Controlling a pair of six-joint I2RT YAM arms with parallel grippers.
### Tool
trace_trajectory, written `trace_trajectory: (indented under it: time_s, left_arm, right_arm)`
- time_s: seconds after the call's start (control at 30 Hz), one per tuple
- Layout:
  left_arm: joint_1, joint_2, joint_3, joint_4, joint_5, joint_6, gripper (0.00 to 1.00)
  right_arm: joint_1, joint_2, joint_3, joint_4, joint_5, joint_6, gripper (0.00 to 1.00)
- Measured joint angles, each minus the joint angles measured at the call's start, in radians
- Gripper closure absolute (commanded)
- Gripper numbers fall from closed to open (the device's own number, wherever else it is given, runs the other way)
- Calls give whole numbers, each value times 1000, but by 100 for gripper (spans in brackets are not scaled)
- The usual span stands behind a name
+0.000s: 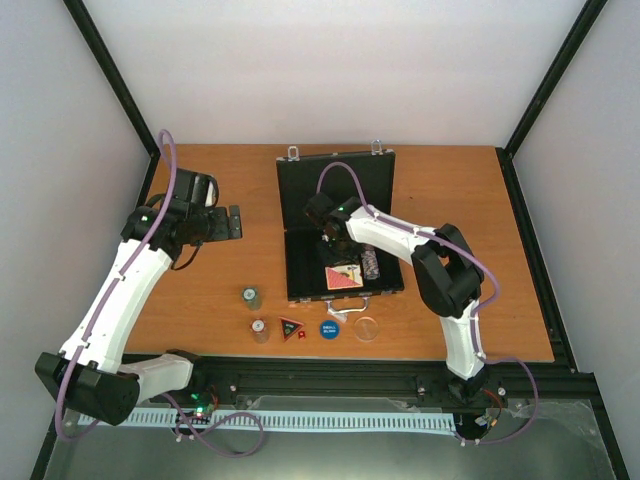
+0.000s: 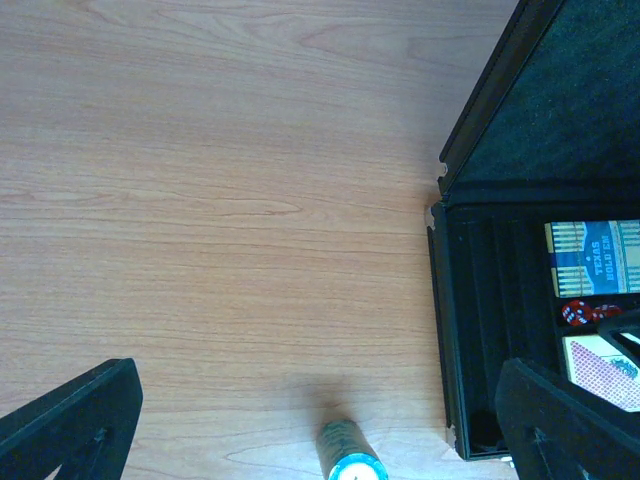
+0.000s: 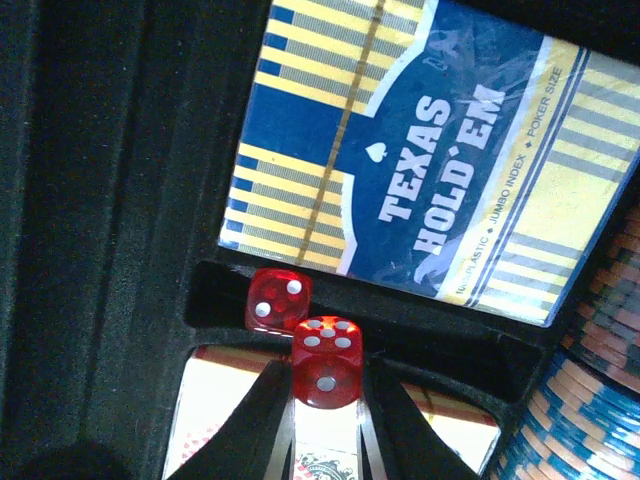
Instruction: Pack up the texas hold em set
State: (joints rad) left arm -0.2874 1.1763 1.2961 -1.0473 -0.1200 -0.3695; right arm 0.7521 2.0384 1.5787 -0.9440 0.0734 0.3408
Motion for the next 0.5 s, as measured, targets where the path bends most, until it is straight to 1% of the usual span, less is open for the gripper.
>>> trace_trajectory:
  time_s: [0.07, 0.17, 0.37, 0.47, 0.5]
  left_arm:
    - [0, 0, -1, 0, 0, 0, 0]
    - [0, 0, -6, 1, 0, 0, 0]
    - [0, 6, -11, 2, 0, 1, 0]
    - [0, 12, -11, 3, 0, 1, 0]
    - [0, 14, -11, 3, 0, 1, 0]
  right_arm:
    - [-2, 3, -2, 1, 2, -1, 84]
    - [-5, 13, -7, 10, 2, -2, 80]
    - [-6, 22, -11, 16, 5, -4, 76]
    - [-6, 22, -11, 16, 6, -5, 69]
    - [-6, 22, -11, 16, 6, -2, 68]
